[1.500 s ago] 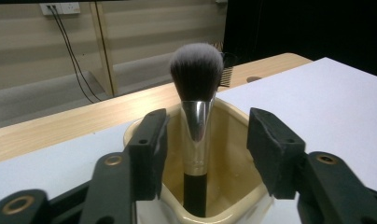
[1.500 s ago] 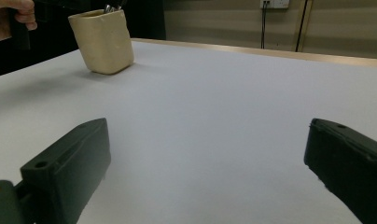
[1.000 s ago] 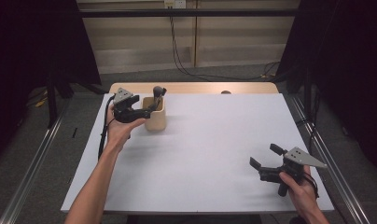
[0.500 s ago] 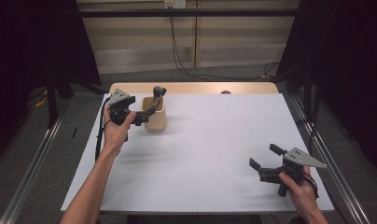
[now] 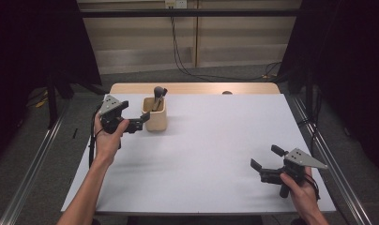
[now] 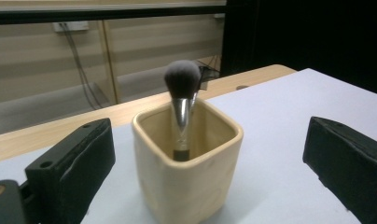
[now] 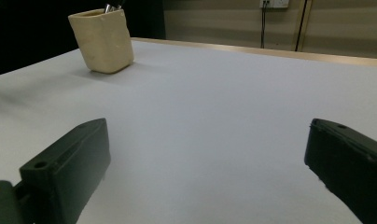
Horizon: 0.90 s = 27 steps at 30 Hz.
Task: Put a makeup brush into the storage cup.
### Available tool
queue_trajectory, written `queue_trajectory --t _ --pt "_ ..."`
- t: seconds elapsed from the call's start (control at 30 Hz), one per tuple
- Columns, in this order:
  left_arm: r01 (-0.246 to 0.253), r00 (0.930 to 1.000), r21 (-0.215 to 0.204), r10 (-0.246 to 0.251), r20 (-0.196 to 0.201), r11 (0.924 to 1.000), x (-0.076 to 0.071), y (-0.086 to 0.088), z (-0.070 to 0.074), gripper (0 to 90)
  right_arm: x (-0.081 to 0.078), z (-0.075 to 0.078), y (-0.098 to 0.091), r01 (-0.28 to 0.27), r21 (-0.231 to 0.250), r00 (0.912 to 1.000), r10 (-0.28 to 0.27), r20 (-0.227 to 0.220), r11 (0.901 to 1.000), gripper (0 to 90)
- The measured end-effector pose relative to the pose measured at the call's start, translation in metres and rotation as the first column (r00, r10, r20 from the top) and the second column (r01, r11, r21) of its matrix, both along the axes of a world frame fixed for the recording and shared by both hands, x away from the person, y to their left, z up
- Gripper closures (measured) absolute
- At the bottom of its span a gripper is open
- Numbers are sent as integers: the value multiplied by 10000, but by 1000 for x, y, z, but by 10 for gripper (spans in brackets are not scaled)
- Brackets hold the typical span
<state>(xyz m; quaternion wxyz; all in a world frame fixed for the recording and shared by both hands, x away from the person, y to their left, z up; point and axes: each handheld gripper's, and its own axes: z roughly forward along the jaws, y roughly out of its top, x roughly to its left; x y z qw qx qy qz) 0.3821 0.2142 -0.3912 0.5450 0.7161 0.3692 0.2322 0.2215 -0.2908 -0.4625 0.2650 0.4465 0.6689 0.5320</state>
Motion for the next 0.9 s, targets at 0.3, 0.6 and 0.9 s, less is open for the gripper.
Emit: queue_trajectory --t 0.3,0.6,0.9 --pt "-105 9999 140 105 39 9998 -23 3 -9 30 0 0 0 46 28 10000 -46 -4 10000 0" --pt "30 10000 189 -28 -76 9998 -44 7 -16 36 -1 0 -1 20 11 10000 -20 3 10000 0" --pt "85 9999 258 -88 118 9996 -71 12 -28 36 -2 0 0 -47 13 10000 47 -27 10000 0"
